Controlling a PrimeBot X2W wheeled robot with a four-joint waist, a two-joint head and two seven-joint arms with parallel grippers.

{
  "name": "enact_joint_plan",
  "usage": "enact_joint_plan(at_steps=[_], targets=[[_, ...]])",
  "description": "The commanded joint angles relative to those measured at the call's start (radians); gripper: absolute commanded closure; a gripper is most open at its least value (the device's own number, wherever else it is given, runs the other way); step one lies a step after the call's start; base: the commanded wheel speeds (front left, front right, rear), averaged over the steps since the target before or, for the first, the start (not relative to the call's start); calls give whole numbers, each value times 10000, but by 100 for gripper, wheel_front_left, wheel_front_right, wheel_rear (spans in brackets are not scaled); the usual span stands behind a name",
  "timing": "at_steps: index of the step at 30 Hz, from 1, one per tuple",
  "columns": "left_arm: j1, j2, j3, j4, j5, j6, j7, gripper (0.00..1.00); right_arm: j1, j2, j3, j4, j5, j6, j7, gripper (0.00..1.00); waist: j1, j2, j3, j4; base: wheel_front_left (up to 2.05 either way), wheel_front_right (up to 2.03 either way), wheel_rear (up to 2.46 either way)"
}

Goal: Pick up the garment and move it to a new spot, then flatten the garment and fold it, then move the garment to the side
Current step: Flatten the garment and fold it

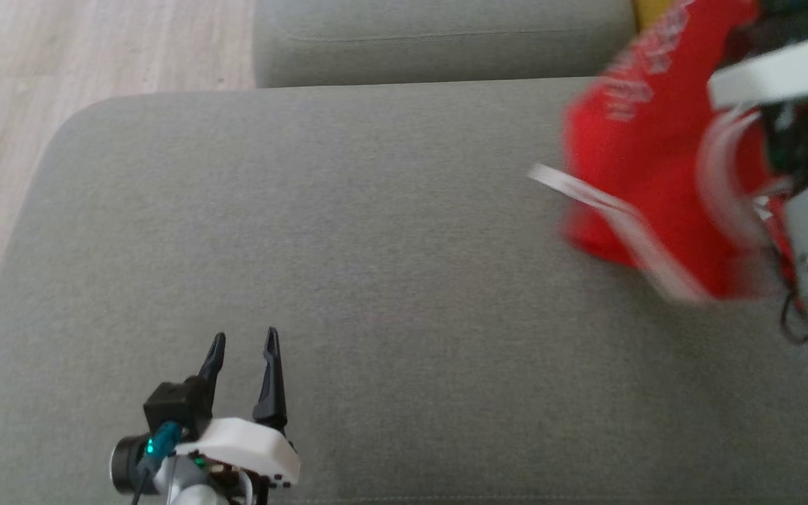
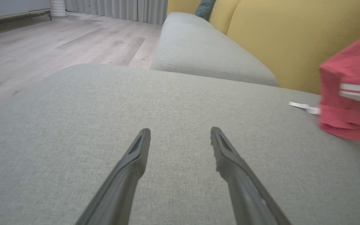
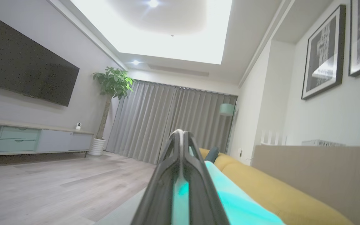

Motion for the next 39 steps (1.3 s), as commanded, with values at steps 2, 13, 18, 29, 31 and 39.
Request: enact_joint_plan(at_steps=[2,13,18,29,31,39], targets=[[-205,108,196,-179,-58,-41,-55,0,-920,-40,113,-191,-309,65,-36,100,0,0,25,345,0,0,0],[-490,108,-275,-111,-302,-24,-55,0,-2424,-17,1375,1423,-918,65,-20,100,0,0,489,1953,0,0,0],[-507,108,-345,-114,-376,34,-55,0,-3319,10,1695,1402,-1109,65,-31,100,0,0,549,2639,0,0,0],[-414,108,-374,-239,-393,19,-55,0,-694,-695,2210,1839,-384,65,-34,100,0,0,730,2207,0,0,0],[-508,108,-367,-265,-388,19,-55,0,159,-885,1933,2330,-199,65,-35,100,0,0,831,2004,0,0,0],[-849,108,-344,-232,-202,-78,-55,0,2464,-1158,166,3923,-34,65,-35,28,0,0,1092,1433,0,0,0]])
